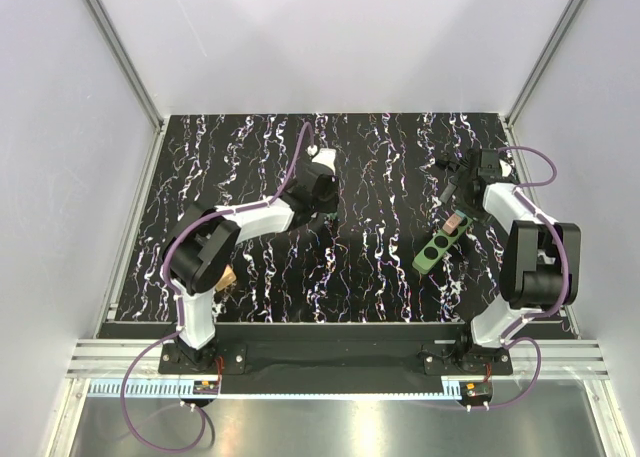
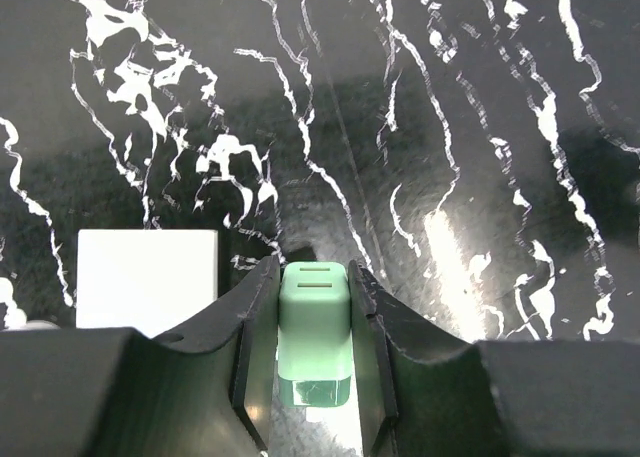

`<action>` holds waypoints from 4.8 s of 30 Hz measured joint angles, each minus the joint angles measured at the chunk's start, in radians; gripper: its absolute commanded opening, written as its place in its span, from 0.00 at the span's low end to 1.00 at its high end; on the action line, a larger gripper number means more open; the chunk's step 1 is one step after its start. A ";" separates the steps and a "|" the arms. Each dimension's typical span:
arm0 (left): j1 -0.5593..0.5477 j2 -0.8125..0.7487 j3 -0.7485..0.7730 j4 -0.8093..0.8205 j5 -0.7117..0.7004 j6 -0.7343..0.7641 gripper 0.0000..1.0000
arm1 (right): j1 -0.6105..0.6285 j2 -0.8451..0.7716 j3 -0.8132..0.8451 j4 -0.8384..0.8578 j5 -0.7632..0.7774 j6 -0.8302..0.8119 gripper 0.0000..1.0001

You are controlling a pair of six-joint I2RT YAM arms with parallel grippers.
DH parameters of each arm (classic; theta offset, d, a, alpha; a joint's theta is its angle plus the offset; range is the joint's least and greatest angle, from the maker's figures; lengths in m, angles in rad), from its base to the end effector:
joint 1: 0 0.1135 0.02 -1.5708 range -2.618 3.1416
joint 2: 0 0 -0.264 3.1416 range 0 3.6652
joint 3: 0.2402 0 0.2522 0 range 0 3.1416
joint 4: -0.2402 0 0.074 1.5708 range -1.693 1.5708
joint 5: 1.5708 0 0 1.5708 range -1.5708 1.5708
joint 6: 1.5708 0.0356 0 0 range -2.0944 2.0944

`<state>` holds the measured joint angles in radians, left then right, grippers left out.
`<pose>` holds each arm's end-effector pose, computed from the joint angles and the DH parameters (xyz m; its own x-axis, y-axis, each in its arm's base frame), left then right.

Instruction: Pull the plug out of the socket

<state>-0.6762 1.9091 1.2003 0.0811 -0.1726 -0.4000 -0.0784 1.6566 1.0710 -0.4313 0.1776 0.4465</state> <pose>0.3321 -0.2587 0.1846 -0.6198 0.0054 -0.7848 0.2896 0.9310 -0.2223 0.3358 -0.0327 0.1984 -0.6914 0.4807 -0.5393 0.5192 0.8497 0.0916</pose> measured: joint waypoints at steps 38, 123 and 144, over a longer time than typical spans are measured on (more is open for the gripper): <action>-0.041 -0.185 -0.242 0.220 -0.038 0.109 0.73 | 0.015 -0.201 -0.023 -0.100 -0.062 0.002 1.00; -0.487 0.374 0.202 0.394 0.079 0.241 0.56 | 0.019 -0.200 0.020 -0.298 -0.120 0.065 0.73; -0.493 0.384 0.219 0.385 0.048 0.218 0.00 | 0.026 -0.154 -0.022 -0.249 -0.117 0.067 0.57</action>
<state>-1.1694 2.2932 1.4193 0.4660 -0.1242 -0.1822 -0.0521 1.5024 1.0489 -0.6807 0.0605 0.5137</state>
